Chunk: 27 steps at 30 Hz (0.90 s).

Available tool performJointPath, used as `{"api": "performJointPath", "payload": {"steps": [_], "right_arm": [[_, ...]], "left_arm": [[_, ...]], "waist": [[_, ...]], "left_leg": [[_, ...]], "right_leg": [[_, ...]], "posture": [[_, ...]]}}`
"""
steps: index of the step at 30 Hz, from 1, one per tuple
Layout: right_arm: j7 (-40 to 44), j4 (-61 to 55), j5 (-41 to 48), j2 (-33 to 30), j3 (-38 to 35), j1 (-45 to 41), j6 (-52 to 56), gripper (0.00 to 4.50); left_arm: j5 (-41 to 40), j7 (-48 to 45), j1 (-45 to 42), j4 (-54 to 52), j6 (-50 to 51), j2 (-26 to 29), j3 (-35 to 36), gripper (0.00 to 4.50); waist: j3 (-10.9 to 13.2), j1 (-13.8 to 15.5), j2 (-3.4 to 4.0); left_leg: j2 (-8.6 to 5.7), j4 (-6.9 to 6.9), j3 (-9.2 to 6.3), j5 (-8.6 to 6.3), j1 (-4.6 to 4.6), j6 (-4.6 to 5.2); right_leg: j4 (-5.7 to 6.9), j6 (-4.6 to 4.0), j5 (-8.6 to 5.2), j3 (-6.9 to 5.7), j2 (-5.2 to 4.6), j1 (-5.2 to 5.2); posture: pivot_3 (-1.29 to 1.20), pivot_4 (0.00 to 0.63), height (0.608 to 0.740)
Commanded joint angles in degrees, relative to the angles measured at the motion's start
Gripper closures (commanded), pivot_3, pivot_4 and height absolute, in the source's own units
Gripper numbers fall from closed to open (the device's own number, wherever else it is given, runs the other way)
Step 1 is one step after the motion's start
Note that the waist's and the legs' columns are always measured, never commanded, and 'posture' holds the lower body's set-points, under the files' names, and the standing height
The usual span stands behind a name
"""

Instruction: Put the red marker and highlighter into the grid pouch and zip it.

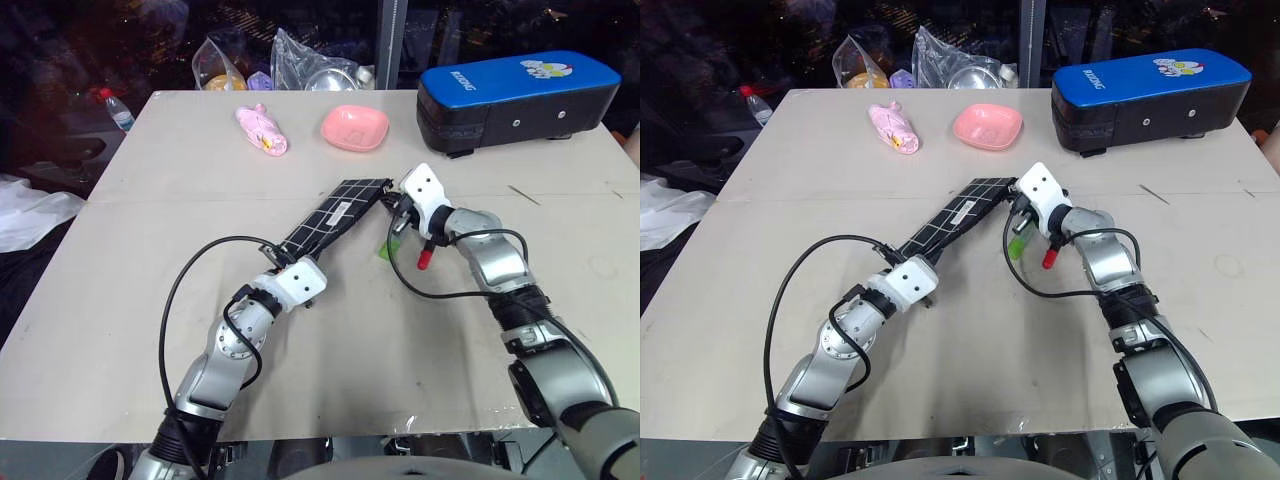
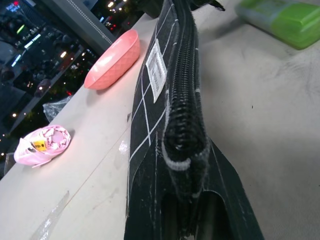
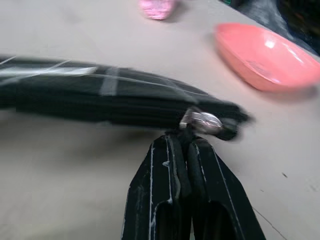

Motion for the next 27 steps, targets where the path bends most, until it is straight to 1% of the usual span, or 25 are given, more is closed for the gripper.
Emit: {"api": "performJointPath", "payload": {"steps": [1,8,18,21,27], "right_arm": [[1.37,-3.86,-0.88,0.16,1.45,0.73,-2.8,4.44],[4.77,-6.95,-1.55,-0.49,3.05,1.52,-3.73,4.44],[12.46,-15.11,1.59,-1.48,4.11,3.86,0.03,4.44],[13.26,-16.0,1.49,-2.1,4.2,4.49,1.1,4.44],[12.23,-14.95,0.57,-2.71,3.71,4.36,1.72,4.44]], "left_arm": [[-0.02,0.57,-0.22,-0.81,-0.9,-0.62,-0.21,4.5],[-0.12,0.51,0.3,-1.16,-0.72,-1.2,-0.13,4.5],[0.42,2.15,0.22,-1.12,-0.53,-1.94,0.68,4.5],[0.64,3.58,0.17,-1.43,-1.0,-2.25,1.36,4.5],[0.88,5.59,0.29,-2.32,-2.44,-2.42,1.94,4.5]], "waist": [[0.0,-0.02,0.0],[0.0,-0.02,0.0],[0.0,0.04,0.0],[0.0,0.05,0.0],[0.0,0.05,-0.01]], "left_leg": [[0.0,0.0,0.0,0.0,0.0,0.0],[0.0,0.0,-0.01,0.01,0.0,-0.01],[0.0,0.0,-0.18,-0.02,0.0,0.04],[0.0,0.0,-0.19,-0.04,0.0,0.07],[0.0,0.0,-0.19,-0.05,0.0,0.09]], "right_leg": [[0.0,0.0,0.0,0.0,0.0,0.0],[0.01,0.0,0.0,0.0,0.01,-0.01],[0.01,0.0,0.0,0.0,0.0,0.0],[0.01,0.0,0.0,0.0,0.0,0.0],[0.0,0.0,0.0,-0.01,0.0,0.0]], "posture": [[0.0,0.15,0.717],[0.0,0.15,0.717],[0.0,0.15,0.717],[0.0,0.15,0.717],[0.0,0.15,0.717]]}}
